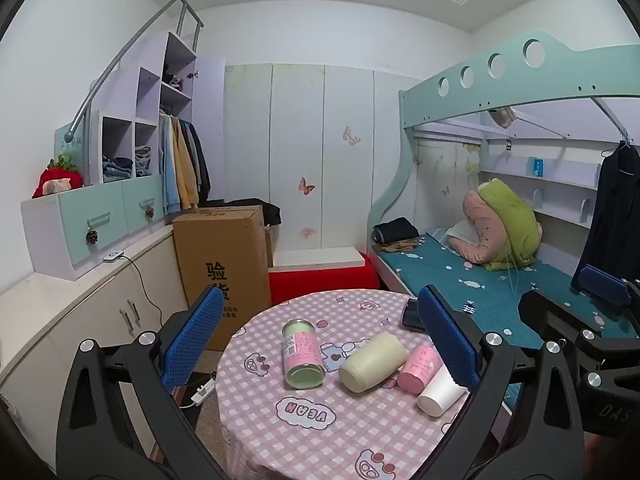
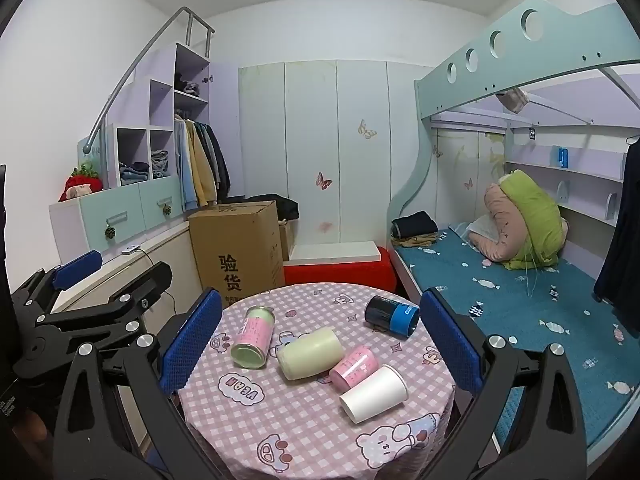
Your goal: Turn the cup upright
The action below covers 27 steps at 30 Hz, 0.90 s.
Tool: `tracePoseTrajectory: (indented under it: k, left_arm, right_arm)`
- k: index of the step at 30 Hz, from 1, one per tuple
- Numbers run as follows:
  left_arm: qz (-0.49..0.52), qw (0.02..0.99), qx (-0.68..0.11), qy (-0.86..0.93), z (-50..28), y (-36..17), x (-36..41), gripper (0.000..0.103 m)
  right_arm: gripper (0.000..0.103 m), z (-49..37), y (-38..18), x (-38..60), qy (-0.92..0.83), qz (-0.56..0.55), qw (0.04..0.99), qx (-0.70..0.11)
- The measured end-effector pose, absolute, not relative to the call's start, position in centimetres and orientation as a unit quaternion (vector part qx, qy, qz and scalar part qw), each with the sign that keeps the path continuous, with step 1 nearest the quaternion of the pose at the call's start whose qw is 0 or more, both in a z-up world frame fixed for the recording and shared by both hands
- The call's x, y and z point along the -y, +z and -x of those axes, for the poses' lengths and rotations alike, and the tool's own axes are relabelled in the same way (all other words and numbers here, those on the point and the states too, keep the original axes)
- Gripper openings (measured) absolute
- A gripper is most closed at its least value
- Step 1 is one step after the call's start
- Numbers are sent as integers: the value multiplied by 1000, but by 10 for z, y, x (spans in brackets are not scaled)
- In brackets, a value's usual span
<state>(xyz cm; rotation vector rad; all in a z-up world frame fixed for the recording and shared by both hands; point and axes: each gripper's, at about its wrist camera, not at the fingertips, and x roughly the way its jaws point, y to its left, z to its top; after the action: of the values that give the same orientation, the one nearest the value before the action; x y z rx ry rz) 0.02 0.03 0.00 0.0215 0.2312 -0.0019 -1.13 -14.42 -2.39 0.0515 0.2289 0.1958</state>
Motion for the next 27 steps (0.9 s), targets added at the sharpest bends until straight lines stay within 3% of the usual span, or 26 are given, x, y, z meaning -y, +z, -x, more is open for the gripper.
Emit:
tracePoseTrajectory:
  k: [27]
  left_arm:
    - [-15, 993, -121, -2, -5, -4, 0, 98]
  right_arm:
    - [96, 3, -29, 144, 98, -30, 987, -125]
